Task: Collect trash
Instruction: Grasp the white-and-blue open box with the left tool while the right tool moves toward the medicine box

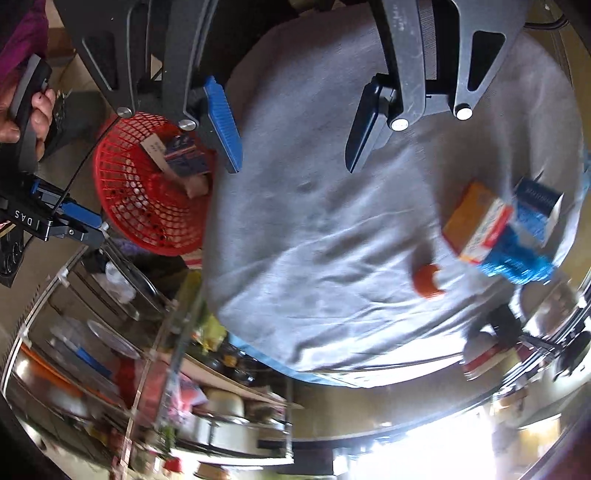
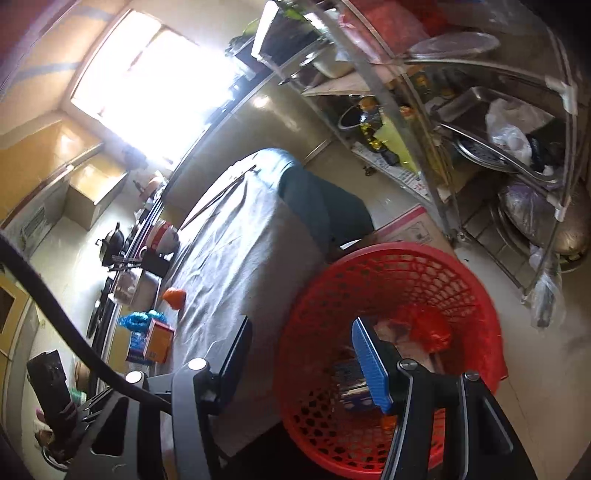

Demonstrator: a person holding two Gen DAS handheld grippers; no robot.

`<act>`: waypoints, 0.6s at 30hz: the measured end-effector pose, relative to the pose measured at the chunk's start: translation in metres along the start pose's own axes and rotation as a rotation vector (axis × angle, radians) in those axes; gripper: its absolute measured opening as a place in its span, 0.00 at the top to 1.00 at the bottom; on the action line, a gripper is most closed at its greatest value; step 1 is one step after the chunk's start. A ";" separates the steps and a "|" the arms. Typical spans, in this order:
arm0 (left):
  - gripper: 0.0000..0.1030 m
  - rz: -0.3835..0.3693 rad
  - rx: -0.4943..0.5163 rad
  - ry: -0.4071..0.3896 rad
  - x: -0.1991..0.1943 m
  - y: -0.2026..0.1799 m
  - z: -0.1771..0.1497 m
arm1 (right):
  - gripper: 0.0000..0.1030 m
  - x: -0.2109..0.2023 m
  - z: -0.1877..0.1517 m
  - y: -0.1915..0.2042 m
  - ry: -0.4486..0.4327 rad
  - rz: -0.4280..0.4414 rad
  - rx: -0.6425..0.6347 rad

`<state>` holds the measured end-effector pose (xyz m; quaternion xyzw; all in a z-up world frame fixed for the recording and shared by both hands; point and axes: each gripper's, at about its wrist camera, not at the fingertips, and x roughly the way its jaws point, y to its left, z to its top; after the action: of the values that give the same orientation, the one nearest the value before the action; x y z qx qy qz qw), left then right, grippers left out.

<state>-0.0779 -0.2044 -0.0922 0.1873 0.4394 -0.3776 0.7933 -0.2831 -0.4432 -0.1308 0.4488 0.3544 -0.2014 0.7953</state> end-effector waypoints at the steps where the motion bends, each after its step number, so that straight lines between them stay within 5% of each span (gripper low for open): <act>1: 0.43 0.007 -0.009 -0.006 -0.003 0.006 -0.002 | 0.41 0.001 -0.001 0.005 0.005 0.002 -0.009; 18: 0.38 0.160 -0.384 -0.063 -0.049 0.165 -0.065 | 0.41 0.046 -0.035 0.105 0.146 0.052 -0.198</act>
<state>-0.0042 -0.0355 -0.0924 0.0551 0.4620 -0.2284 0.8552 -0.1987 -0.3594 -0.1176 0.3904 0.4177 -0.1116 0.8128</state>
